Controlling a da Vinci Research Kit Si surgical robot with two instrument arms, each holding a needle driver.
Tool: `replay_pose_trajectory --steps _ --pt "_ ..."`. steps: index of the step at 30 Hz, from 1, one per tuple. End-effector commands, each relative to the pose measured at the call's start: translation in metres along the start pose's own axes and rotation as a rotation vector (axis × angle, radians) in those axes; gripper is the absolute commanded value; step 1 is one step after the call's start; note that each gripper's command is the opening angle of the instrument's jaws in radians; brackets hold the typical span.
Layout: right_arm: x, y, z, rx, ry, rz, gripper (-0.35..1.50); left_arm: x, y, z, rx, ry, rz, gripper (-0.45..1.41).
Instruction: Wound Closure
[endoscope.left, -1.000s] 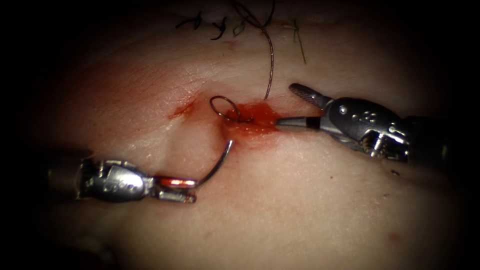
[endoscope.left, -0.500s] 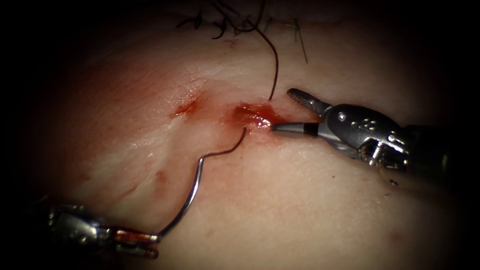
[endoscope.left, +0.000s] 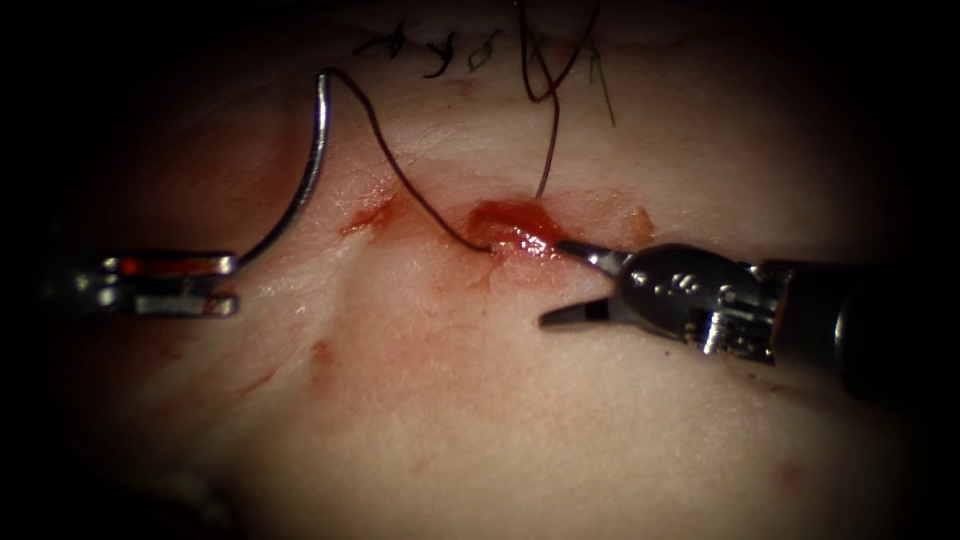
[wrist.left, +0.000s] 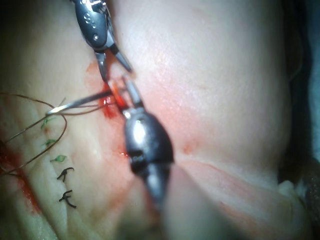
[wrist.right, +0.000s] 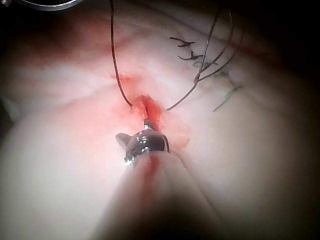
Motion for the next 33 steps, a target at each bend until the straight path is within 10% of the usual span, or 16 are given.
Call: replay_pose_trajectory --steps 1,23,33 --pt "0.0006 -0.0003 0.0016 -0.029 0.007 -0.018 1.28 -0.0006 0.0000 0.0005 0.008 -0.001 0.002 -0.45" --pt "0.0039 0.0001 0.0046 -0.181 0.012 -0.096 1.13 -0.0015 -0.0028 -0.0004 0.126 0.015 0.014 -0.45" --pt "0.0034 -0.0007 0.0058 -0.146 0.005 -0.110 -0.35 -0.0021 -0.0019 0.0009 0.121 0.024 0.027 -0.45"
